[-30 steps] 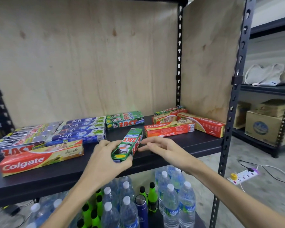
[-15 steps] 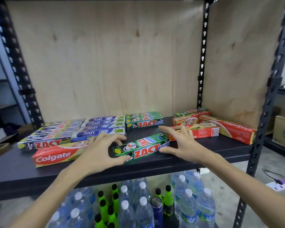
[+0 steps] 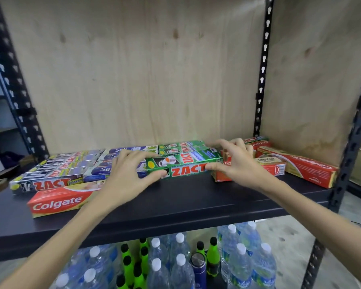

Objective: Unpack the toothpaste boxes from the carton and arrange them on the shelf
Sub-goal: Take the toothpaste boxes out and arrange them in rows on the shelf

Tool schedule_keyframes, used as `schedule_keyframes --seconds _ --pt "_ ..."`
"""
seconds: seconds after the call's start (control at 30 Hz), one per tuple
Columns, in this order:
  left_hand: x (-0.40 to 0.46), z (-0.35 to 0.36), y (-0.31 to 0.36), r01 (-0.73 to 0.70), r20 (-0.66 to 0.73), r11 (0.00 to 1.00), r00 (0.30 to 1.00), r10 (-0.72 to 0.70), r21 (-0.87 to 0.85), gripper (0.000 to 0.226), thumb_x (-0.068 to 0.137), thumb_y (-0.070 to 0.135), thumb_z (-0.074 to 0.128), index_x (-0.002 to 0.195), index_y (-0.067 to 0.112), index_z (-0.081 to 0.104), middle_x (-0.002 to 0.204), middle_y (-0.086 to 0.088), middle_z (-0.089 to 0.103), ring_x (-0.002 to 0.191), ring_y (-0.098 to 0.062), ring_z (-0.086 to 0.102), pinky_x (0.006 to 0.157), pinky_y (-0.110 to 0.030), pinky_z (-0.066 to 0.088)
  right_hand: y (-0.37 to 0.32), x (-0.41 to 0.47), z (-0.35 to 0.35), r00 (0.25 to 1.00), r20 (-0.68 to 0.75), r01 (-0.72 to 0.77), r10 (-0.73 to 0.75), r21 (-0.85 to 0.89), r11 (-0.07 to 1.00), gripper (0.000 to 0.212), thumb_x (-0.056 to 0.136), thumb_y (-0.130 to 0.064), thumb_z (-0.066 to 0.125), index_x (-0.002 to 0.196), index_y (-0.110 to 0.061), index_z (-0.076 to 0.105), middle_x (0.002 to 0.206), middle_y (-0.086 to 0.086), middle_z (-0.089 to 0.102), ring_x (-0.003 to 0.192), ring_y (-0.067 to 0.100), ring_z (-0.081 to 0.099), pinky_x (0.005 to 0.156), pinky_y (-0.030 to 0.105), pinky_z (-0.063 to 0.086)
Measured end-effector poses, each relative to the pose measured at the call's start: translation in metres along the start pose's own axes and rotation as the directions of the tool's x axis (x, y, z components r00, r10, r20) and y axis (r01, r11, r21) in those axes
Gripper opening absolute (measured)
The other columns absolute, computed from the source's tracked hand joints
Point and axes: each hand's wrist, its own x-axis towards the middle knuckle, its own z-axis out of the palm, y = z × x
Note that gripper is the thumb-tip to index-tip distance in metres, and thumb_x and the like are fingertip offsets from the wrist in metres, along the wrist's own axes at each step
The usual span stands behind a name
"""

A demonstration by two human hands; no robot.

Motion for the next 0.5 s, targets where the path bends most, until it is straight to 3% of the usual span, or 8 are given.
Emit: schedule_keyframes --seconds 0.1,0.2,0.27,0.37,0.5 --pt "0.035 0.014 -0.005 0.047 0.037 0.999 0.998 -0.047 -0.001 0.057 0.079 0.062 0.071 0.127 0.033 0.064 0.13 0.01 0.061 0.126 -0.015 0.044 0.104 -0.038 0.036 0.013 0.027 -0.001 1.0 0.007 -0.007 0.008 -0.06 0.998 0.058 0.084 -0.061 0.069 0.134 -0.039 0.052 0.119 -0.022 0.056 0.114 0.012 0.039 0.1 0.042 0.031" --pt "0.071 0.032 -0.013 0.085 0.109 0.996 0.991 -0.083 -0.022 0.052 0.081 0.055 0.075 0.125 0.029 0.066 0.127 0.007 0.065 0.118 -0.016 0.056 0.102 -0.039 0.043 0.034 0.055 0.006 0.997 0.051 -0.055 0.058 -0.061 0.997 0.058 0.082 -0.056 0.074 0.132 -0.035 0.056 0.126 -0.015 0.064 0.107 0.014 0.054 0.103 0.05 0.039" --pt "0.094 0.043 -0.021 0.113 0.169 0.993 0.979 -0.116 0.031 0.053 0.08 0.058 0.073 0.125 0.031 0.065 0.128 0.008 0.065 0.12 -0.018 0.057 0.106 -0.043 0.041 0.042 0.073 0.008 0.99 0.107 -0.08 0.089 -0.087 0.993 0.057 0.079 -0.053 0.078 0.129 -0.032 0.061 0.125 -0.012 0.066 0.105 0.014 0.059 0.102 0.047 0.044" --pt "0.113 0.055 -0.028 0.056 0.263 0.969 0.957 -0.12 0.239 0.058 0.08 0.069 0.066 0.128 0.037 0.062 0.133 0.008 0.063 0.125 -0.019 0.052 0.106 -0.042 0.034 0.057 0.091 0.01 0.957 0.25 -0.134 0.145 -0.06 0.989 0.06 0.075 -0.05 0.084 0.127 -0.027 0.065 0.122 -0.009 0.066 0.108 0.012 0.06 0.094 0.031 0.047" --pt "0.117 0.064 -0.034 -0.007 0.291 0.941 0.952 -0.097 0.337 0.057 0.077 0.071 0.066 0.125 0.039 0.064 0.134 0.006 0.057 0.129 -0.018 0.042 0.1 -0.041 0.028 0.073 0.099 0.025 0.923 0.34 -0.164 0.18 -0.076 0.983 0.062 0.065 -0.056 0.088 0.119 -0.032 0.068 0.118 -0.01 0.068 0.106 0.011 0.063 0.096 0.034 0.051"
